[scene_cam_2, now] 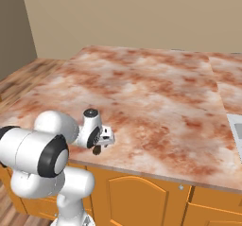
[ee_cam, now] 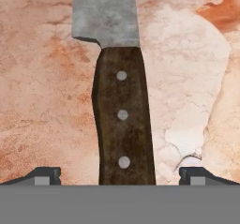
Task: Move the cutting board and knife to the sink. Then move spray from the cabinet to the counter.
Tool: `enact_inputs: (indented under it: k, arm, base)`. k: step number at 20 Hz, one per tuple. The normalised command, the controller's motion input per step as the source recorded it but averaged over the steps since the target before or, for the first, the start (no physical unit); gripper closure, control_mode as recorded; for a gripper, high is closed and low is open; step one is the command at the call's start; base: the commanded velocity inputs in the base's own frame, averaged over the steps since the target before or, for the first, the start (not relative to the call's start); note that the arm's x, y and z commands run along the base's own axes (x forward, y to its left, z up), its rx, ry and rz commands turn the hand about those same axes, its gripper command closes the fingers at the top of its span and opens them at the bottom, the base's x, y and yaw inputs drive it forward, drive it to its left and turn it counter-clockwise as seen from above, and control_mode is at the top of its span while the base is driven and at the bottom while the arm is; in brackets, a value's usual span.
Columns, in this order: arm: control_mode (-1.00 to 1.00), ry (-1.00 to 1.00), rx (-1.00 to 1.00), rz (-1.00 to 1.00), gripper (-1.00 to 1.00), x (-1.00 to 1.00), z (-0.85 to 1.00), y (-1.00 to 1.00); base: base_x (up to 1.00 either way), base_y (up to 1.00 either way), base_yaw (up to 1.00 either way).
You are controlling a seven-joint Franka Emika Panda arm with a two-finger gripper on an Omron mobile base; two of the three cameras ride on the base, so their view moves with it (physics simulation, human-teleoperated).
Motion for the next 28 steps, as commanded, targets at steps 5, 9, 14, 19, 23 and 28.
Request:
enact_inputs:
  k: [5,9,14,19,23,28]
  arm:
    - [-1.0,0.0,0.01,0.0,-1.0,0.01,-0.12,0.0]
    - [-1.0,0.0,0.01,0.0,1.0,0.02,-0.08,0.0]
    - [-1.0,0.0,0.0,0.0,1.0,0.0,0.0,0.0]
    - [-1.0,0.05,0.0,-0.02,1.0,0.05,0.14,-0.02]
    - [-1.0,-0.01,0.06,-0.08,1.0,-0.23,0.97,0.01]
    - [-1.0,0.04,0.0,-0.11,1.0,-0.37,1.0,0.0]
  base:
    - [0.0,0.0,0.0]
    - [0.0,0.0,0.0]
    - [0.0,0.0,0.0]
    - [0.0,0.0,0.0]
    - [0.0,0.0,0.0]
    - [0.0,0.0,0.0]
